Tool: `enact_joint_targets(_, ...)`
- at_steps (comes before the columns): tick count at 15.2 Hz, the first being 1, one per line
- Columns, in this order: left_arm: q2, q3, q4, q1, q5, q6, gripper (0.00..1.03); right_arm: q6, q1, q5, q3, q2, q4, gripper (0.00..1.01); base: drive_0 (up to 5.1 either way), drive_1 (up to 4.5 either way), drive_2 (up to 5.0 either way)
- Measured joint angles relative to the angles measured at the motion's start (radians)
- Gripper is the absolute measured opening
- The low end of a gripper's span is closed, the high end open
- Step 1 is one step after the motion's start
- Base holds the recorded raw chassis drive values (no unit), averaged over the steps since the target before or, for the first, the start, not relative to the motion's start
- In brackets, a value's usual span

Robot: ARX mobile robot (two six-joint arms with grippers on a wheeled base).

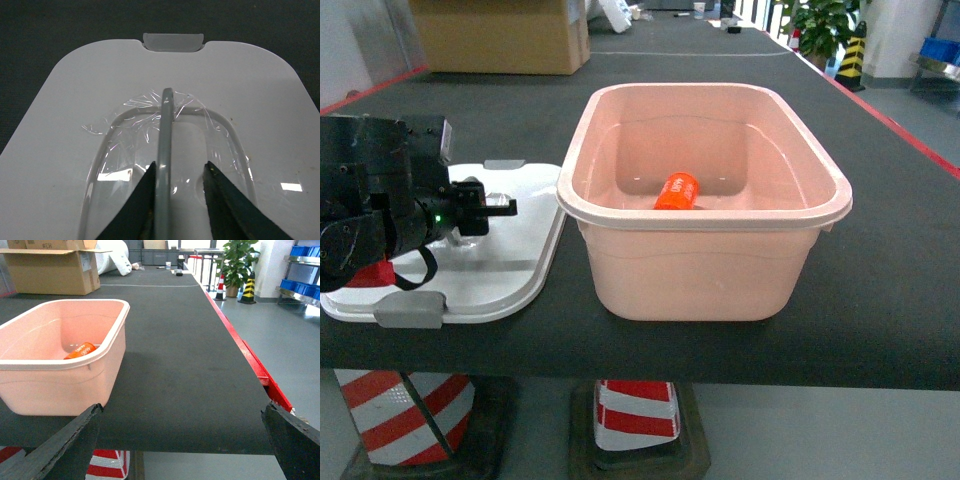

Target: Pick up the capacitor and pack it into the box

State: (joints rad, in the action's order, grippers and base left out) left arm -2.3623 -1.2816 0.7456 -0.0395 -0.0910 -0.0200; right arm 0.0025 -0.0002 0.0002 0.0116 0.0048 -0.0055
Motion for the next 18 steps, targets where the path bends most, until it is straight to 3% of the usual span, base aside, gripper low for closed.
enact_joint_targets(2, 0.009, 0.013, 0.007, 0.000, -0.005, 0.000, 0.02, 0.000, 0.000, 0.000, 0.000, 0.000, 0.000, 0.98, 0.0, 0.00, 0.0)
enact_joint_targets(10, 0.090, 0.054, -0.004, 0.006, -0.011, 0.000, 0.02, 0.000, 0.000, 0.000, 0.000, 0.000, 0.000, 0.98, 0.0, 0.00, 0.0)
enact_joint_targets(12, 0.210, 0.055, -0.017, 0.006, -0.011, 0.002, 0.02, 0.000, 0.000, 0.000, 0.000, 0.000, 0.000, 0.98, 0.0, 0.00, 0.0)
enact_joint_targets(14, 0.401, 0.043, -0.084, -0.024, -0.061, 0.012, 0.02, 0.000, 0.000, 0.000, 0.000, 0.000, 0.000, 0.98, 0.0, 0.00, 0.0)
enact_joint_targets(16, 0.437, 0.038, -0.096, -0.050, -0.071, 0.012, 0.02, 0.000, 0.000, 0.000, 0.000, 0.000, 0.000, 0.98, 0.0, 0.00, 0.0)
enact_joint_targets(18, 0.474, 0.016, -0.134, -0.151, -0.121, 0.002, 0.02, 0.000, 0.000, 0.000, 0.000, 0.000, 0.000, 0.98, 0.0, 0.00, 0.0)
